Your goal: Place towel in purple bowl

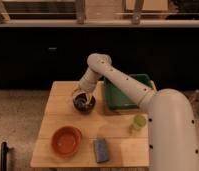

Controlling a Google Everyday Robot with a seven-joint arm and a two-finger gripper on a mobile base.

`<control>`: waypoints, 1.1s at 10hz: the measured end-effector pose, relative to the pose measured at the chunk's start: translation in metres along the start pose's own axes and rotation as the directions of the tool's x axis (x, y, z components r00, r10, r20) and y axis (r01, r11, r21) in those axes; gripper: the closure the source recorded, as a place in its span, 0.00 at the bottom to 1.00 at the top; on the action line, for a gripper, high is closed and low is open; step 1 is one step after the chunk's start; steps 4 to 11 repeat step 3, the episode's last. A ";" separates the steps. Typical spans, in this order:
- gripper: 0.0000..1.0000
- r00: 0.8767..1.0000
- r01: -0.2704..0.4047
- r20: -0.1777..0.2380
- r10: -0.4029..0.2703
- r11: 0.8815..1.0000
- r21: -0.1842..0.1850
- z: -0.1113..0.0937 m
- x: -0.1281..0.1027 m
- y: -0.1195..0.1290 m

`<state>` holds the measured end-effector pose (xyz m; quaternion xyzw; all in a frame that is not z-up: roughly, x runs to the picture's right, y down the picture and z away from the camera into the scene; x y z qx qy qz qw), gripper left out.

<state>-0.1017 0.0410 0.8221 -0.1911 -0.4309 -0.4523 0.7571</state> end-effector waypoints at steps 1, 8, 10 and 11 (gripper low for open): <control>0.20 1.000 -0.005 -0.012 0.005 1.000 0.004 -0.003 0.003 -0.001; 0.20 0.999 -0.022 -0.037 0.022 1.000 0.016 -0.012 0.010 -0.001; 0.20 0.999 -0.022 -0.037 0.022 1.000 0.016 -0.012 0.010 -0.001; 0.20 0.999 -0.022 -0.037 0.022 1.000 0.016 -0.012 0.010 -0.001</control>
